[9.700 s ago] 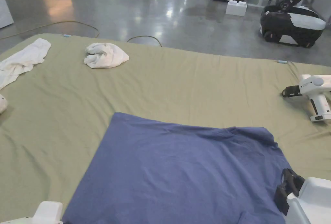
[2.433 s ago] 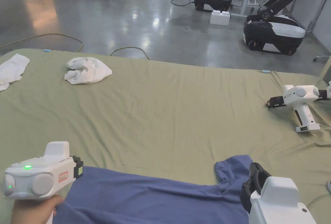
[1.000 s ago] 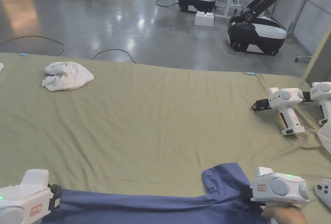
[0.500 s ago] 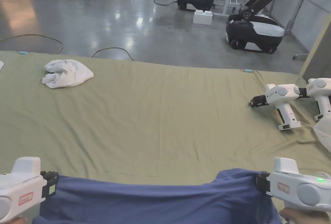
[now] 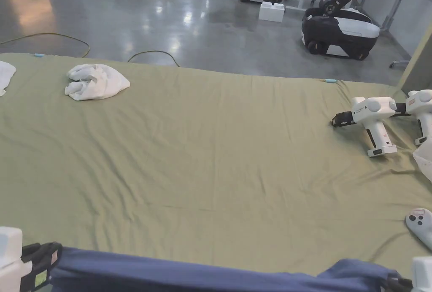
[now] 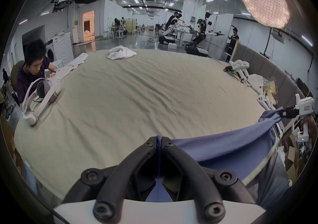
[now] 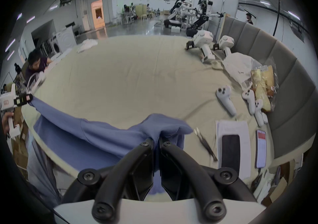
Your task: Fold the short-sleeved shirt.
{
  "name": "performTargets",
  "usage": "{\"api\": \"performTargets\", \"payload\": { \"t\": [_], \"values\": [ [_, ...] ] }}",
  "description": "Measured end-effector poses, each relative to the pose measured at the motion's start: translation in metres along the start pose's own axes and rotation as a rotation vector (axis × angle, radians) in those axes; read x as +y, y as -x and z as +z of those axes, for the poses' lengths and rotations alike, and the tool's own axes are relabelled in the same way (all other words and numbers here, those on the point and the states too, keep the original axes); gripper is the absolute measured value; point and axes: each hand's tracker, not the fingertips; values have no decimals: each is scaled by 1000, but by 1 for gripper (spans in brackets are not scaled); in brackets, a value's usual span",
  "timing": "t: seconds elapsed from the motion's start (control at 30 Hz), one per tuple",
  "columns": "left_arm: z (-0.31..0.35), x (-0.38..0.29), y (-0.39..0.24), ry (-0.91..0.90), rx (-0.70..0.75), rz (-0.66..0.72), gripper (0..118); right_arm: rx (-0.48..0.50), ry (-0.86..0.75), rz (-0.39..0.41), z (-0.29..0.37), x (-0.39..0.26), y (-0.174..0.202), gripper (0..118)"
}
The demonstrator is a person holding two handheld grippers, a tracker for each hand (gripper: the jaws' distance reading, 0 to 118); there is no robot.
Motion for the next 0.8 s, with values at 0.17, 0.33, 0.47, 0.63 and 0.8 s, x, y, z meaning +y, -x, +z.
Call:
{"api": "performTargets", "payload": {
  "t": [0.17,0.33,0.47,0.63,0.8],
  "values": [
    [0,-40,-1,93,13,-38,2,-32,114,8,-3,-46,5,3],
    [-4,-84,0,177,41,-69,2,-28,174,-8,-28,-78,10,4],
    [-18,-94,1,189,68,-68,11,-37,182,-22,-44,-89,13,8],
    [-16,-85,4,161,83,-16,52,-108,179,9,-37,-81,19,68],
    [22,-61,-20,2,77,43,83,-187,-10,20,1,-48,33,76]
  ]
}}
